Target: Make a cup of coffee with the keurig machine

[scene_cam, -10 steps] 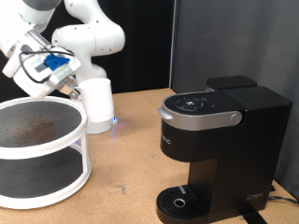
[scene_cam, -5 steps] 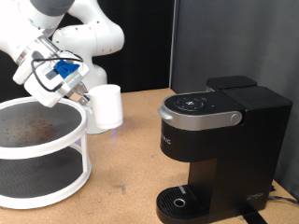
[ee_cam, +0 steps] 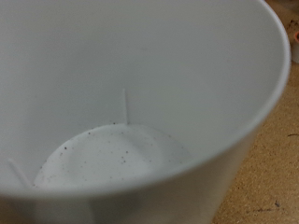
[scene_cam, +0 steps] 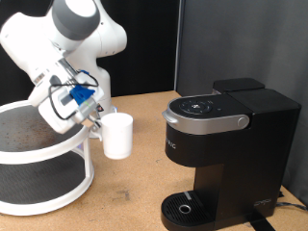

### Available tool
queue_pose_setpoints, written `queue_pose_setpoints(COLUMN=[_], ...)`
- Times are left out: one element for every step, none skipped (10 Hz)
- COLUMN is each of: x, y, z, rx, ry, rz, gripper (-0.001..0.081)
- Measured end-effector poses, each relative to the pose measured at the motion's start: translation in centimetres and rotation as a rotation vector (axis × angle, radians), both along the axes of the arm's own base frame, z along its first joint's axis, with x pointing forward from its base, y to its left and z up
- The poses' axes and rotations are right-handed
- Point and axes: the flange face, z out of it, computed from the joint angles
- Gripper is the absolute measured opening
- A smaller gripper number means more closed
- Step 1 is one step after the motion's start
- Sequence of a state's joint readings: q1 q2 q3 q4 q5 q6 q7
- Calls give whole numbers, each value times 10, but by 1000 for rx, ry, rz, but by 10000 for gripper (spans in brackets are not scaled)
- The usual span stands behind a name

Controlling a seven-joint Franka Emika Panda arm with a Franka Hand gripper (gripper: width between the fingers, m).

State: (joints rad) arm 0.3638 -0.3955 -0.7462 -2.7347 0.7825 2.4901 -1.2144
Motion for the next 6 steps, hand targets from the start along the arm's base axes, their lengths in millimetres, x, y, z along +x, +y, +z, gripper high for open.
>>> queue_pose_setpoints(x=[4,8,12,16,20,23], y=[7,13,18,23,28,30], z=[-12,-23,-33,-43,-54,-65], rx=[-11,-17,-19,-23,-29,-37], ry=[25,36,34,33,34,32], rz=[-9,-17,-27,-38,-47,-55], gripper=[71,71,71,71,71,71])
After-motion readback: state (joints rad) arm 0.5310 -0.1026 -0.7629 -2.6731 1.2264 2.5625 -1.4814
